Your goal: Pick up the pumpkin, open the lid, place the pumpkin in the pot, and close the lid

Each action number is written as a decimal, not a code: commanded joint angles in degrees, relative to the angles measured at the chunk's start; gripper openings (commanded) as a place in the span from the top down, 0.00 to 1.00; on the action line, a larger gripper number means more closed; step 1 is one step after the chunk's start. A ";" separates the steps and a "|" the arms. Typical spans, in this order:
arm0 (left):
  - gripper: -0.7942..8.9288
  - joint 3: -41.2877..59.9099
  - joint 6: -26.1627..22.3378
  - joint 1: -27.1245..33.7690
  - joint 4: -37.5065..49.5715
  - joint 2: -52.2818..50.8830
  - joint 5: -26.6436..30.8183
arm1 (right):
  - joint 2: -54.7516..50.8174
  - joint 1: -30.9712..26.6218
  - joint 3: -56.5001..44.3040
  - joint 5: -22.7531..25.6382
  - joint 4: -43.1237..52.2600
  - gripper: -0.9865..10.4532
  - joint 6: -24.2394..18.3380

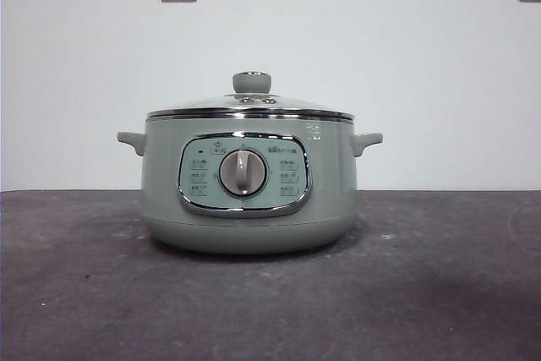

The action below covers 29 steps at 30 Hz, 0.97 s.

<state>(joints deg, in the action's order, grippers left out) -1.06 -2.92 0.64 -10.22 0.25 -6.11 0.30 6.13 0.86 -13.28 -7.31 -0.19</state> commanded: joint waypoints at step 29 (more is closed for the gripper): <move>0.92 0.90 0.35 0.17 0.00 -0.17 0.07 | -0.22 -0.02 -0.46 0.17 -2.08 0.91 3.26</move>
<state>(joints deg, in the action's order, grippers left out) -1.06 -2.92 0.64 -10.22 0.25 -6.11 0.27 6.13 0.95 -13.26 -8.73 2.39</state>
